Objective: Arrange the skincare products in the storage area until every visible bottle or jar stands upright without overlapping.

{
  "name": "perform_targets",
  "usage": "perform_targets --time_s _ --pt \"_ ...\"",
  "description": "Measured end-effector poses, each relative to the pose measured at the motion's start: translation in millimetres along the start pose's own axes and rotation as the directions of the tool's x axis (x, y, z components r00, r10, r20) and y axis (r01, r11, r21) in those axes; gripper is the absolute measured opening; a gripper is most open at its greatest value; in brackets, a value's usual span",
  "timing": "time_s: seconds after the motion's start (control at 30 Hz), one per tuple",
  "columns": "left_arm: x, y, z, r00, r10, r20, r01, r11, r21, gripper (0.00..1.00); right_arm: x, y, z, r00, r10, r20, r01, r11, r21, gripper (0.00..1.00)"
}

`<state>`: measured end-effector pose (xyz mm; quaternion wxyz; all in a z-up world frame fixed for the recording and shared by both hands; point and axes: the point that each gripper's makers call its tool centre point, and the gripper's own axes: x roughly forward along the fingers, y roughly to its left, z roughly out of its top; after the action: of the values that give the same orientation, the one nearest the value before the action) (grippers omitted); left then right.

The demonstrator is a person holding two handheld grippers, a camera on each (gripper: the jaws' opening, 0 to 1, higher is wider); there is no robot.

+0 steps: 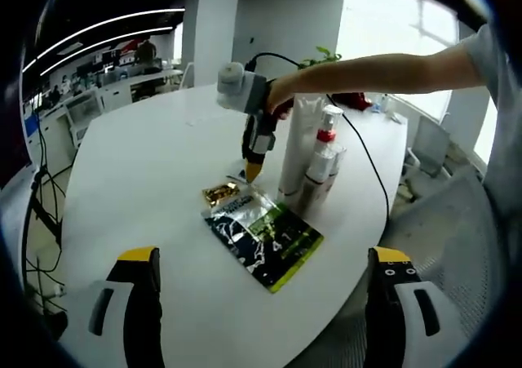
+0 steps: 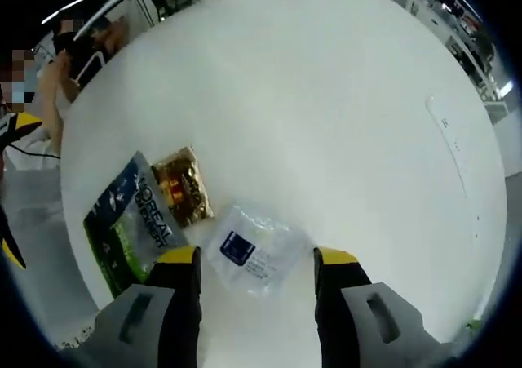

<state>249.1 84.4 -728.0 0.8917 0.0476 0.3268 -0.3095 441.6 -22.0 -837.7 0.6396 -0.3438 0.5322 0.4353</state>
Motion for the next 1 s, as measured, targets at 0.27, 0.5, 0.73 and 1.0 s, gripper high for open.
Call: perform_targets --time_s 0.27,0.5,0.73,1.0 --pt "-0.6 -1.5 -0.1 1.0 -0.004 -0.002 0.004 1.0 0.002 0.97 4.0 0.5 9.9 0.999 -0.031 -0.039 0.029 0.998 -0.058 0.55" --pt "-1.8 0.8 -0.7 1.0 0.003 -0.001 -0.003 1.0 -0.006 0.97 -0.3 -1.1 7.7 1.0 -0.024 -0.005 0.024 0.996 -0.091 0.5" --pt "-1.1 -1.1 -0.7 1.0 0.0 -0.003 0.0 1.0 -0.003 0.97 -2.6 -2.9 6.0 0.998 -0.043 0.038 0.046 0.995 -0.088 0.5" --pt "-1.3 -0.7 -1.8 1.0 -0.003 -0.003 0.003 1.0 -0.013 0.96 -5.2 -6.3 -5.0 0.999 -0.04 0.007 0.04 0.999 -0.021 0.54"
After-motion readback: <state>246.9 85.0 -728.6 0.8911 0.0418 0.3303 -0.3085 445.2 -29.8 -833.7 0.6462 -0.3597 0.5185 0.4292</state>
